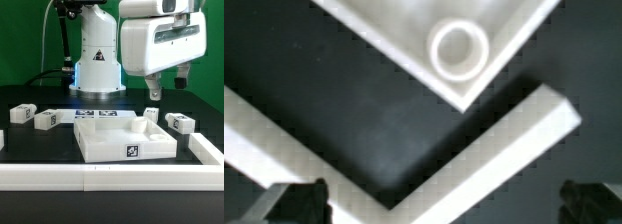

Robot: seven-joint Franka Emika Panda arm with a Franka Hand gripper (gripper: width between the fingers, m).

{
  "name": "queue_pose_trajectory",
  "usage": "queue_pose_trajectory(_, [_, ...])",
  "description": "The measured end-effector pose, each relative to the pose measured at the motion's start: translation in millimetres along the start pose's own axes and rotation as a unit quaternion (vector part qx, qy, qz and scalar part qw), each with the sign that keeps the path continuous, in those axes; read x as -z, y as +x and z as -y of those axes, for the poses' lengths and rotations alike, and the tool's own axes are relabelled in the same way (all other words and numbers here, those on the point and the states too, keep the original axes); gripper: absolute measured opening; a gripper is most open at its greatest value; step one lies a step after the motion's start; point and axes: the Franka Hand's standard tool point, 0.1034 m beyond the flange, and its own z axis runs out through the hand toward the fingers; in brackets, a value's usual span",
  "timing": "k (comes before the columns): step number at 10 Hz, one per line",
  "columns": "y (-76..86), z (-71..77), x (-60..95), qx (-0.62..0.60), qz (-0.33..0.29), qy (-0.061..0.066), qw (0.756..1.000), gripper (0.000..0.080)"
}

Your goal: Assemble one leg

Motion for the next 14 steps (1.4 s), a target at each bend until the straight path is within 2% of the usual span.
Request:
queue_pose_trajectory(2, [-8.0, 1.6, -4.4, 0.115, 0.023, -0.024, 0.993, 0.065])
queue_pose_trajectory(3, [-11.7, 1.5, -4.8, 0.14, 0.039, -0.026, 0.989, 0.065])
queue_pose_trajectory(8, [-15.1, 0.6, -6.1, 0.144, 0.042, -0.026, 0.988, 0.065])
queue_pose_trajectory(9, [-19.5, 3.2, -8.6, 0.21, 0.041, -0.031, 0.976, 0.065])
queue_pose_trajectory(10, [-29.4, 8.6, -9.5, 0.261, 0.048, -0.026, 0.964, 0.065])
queue_pose_trajectory(12, [-39.9, 9.1, -11.2, 0.322, 0.064, -0.021, 0.944, 0.065])
queue_pose_trajectory(13, [-47.3, 8.0, -13.7, 0.323, 0.07, -0.019, 0.943, 0.065])
queue_pose_trajectory(14, [-45.9, 7.9, -13.4, 0.321, 0.069, -0.02, 0.944, 0.065])
